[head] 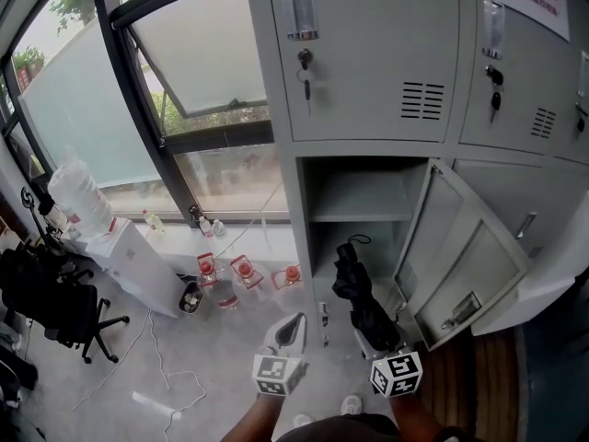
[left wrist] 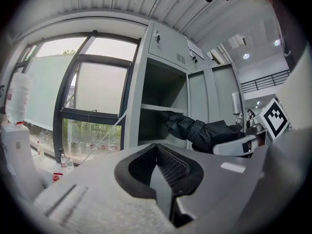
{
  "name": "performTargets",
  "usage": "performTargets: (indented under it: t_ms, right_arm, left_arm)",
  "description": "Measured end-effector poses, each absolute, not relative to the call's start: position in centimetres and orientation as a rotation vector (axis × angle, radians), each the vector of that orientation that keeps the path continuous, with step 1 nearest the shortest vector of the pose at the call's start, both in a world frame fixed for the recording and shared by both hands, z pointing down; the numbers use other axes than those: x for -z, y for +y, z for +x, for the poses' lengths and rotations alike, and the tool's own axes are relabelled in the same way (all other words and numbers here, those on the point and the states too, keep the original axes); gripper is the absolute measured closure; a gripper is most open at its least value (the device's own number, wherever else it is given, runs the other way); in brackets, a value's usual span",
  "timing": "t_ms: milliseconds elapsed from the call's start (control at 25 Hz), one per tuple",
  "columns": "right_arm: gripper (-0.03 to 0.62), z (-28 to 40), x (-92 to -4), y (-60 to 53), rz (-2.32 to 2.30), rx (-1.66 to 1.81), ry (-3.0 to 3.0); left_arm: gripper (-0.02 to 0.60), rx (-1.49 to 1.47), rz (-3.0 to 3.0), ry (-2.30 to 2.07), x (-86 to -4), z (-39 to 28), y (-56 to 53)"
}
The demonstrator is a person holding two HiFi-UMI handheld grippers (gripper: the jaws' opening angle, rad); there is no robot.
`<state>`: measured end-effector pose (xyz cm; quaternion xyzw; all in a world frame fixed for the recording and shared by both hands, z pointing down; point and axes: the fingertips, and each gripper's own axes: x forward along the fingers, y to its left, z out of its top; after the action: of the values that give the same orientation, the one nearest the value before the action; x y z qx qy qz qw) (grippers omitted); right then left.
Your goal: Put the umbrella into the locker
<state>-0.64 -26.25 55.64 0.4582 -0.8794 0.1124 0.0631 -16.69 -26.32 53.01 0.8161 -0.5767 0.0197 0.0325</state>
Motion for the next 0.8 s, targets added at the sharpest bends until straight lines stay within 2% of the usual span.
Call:
performTargets:
  t_ms: [480,800]
  right_arm:
    - [0.352,-0.6,-56.0,-30.2,1.336,-0.335,-2.674]
    - [0.352,-0.8,-56.8,-33.3,1.441,-0.359,-2.598]
  left_arm:
    - [0.577,-0.109,2.475,-1.811,-53.9,-14.2,-29.5]
    - [0.577,-0.140,2.514,-1.739,-54.6,-15.1,-32.1]
